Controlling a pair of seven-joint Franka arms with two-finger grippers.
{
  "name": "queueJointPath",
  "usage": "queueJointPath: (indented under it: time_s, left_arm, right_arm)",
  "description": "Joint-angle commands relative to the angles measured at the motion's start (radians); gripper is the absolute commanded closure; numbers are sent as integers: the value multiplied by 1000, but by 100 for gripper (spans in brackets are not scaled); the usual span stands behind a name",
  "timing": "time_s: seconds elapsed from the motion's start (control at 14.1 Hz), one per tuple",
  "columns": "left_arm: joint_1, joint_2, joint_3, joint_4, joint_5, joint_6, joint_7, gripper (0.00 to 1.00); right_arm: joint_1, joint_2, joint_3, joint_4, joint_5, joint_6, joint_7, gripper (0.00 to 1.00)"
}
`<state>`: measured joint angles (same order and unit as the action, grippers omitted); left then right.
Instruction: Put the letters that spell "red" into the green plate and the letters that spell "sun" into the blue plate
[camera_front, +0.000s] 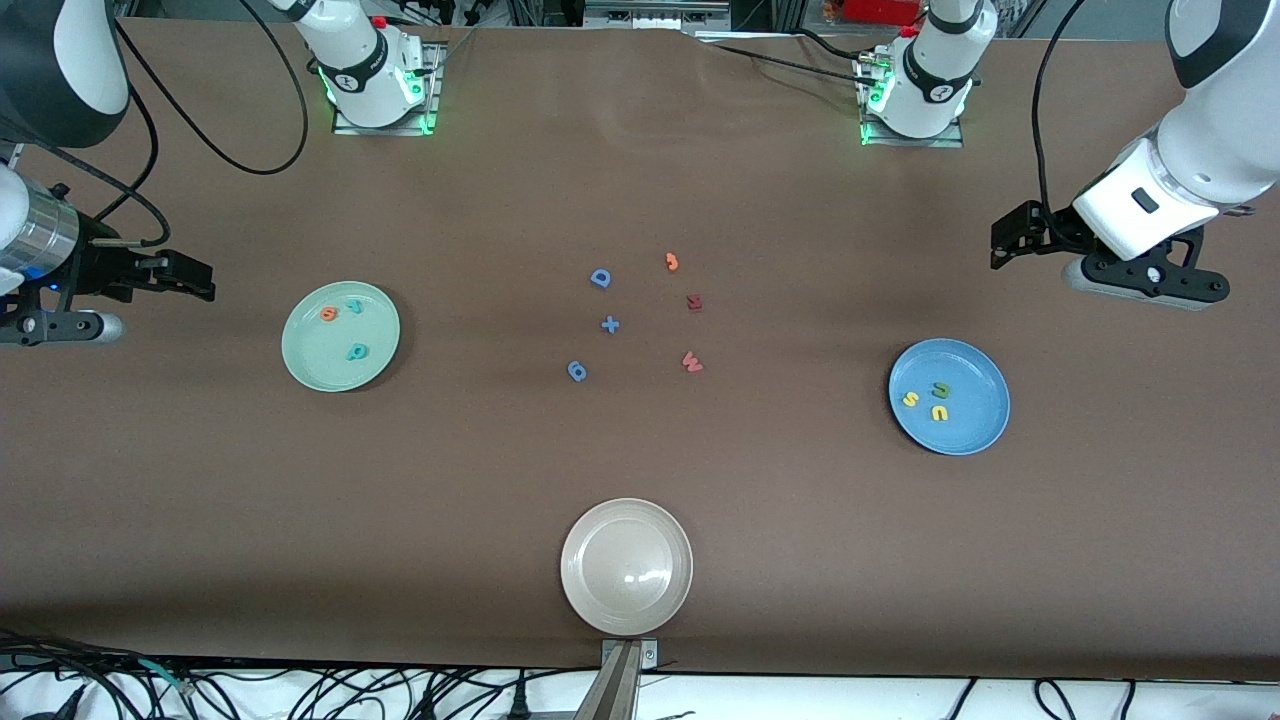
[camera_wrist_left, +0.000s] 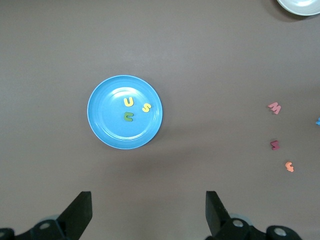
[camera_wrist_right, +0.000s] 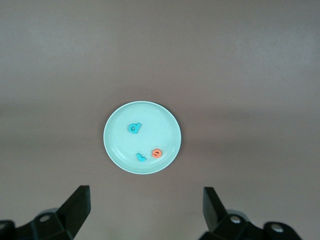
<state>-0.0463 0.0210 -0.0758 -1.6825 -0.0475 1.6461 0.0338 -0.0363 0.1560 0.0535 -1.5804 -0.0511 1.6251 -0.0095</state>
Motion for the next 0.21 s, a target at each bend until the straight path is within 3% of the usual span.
queueJointPath:
  time_s: [0.0, 0.14]
  left_arm:
    - [0, 8, 1, 21, -5, -14, 20, 0]
    - [0, 8, 1, 21, -5, -14, 18, 0]
  right_arm:
    - [1, -27, 5, -24, -7, 12, 19, 0]
    - [1, -20, 5, -18, -6, 12, 17, 0]
